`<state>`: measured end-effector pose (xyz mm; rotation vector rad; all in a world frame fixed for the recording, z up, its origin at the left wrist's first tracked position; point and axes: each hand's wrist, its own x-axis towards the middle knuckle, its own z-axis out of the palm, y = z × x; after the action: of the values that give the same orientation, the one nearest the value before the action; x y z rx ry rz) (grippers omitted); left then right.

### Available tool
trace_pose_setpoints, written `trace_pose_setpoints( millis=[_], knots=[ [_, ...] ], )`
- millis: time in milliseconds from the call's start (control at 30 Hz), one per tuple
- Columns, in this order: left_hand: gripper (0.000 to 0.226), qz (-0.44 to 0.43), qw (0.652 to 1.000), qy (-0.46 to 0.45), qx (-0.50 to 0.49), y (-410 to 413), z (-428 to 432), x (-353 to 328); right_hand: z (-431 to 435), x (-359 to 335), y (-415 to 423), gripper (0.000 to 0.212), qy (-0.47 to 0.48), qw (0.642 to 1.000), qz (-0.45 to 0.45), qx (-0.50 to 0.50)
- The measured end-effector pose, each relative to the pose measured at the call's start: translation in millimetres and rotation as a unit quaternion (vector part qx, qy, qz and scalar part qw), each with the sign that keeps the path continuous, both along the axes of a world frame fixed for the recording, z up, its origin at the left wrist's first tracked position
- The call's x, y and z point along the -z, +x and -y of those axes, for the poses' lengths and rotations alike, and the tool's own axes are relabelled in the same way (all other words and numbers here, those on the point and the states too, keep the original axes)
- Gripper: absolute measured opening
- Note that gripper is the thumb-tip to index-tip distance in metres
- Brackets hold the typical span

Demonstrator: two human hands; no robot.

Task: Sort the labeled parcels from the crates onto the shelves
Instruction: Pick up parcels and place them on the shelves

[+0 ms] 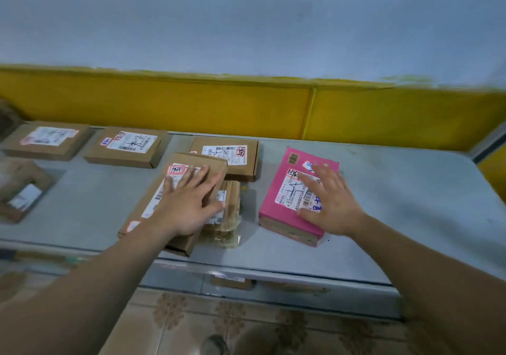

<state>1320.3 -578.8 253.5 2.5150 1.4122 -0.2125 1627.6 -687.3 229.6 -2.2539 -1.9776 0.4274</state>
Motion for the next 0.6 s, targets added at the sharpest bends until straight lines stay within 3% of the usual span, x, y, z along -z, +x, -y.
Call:
trace_pose_setpoints(
  millis=[67,133,233,333,400,533,600],
  knots=[
    [0.075,-0.004,1.0,0.003,-0.006,0.3,0.6,1.6,-4.5,-2.7,4.6,0.094,-0.06,0.992,0.052,-0.094],
    [0.079,-0.01,1.0,0.01,-0.012,0.8,1.7,2.6,-12.8,-0.6,4.3,0.096,-0.06,0.993,0.06,-0.084],
    [0.079,-0.009,1.0,0.012,-0.02,2.8,2.1,0.7,-32.3,6.3,-10.1,0.079,-0.061,0.996,0.041,0.05],
    [0.08,-0.01,1.0,0.006,-0.022,4.1,3.3,-2.4,-54.6,7.1,-28.8,0.079,-0.076,0.984,0.034,0.157],
    [0.081,-0.004,1.0,0.007,-0.025,4.2,4.4,-3.1,-60.3,5.0,-28.1,0.083,-0.064,0.989,0.064,0.121],
    [0.082,0.006,0.999,0.013,-0.029,3.8,4.8,-1.5,-46.8,3.9,0.8,0.113,-0.073,0.991,0.088,-0.075],
    [0.081,0.005,1.0,0.012,-0.028,3.2,4.8,-1.0,-47.9,7.4,6.6,0.102,-0.088,0.986,0.127,-0.061]
  ],
)
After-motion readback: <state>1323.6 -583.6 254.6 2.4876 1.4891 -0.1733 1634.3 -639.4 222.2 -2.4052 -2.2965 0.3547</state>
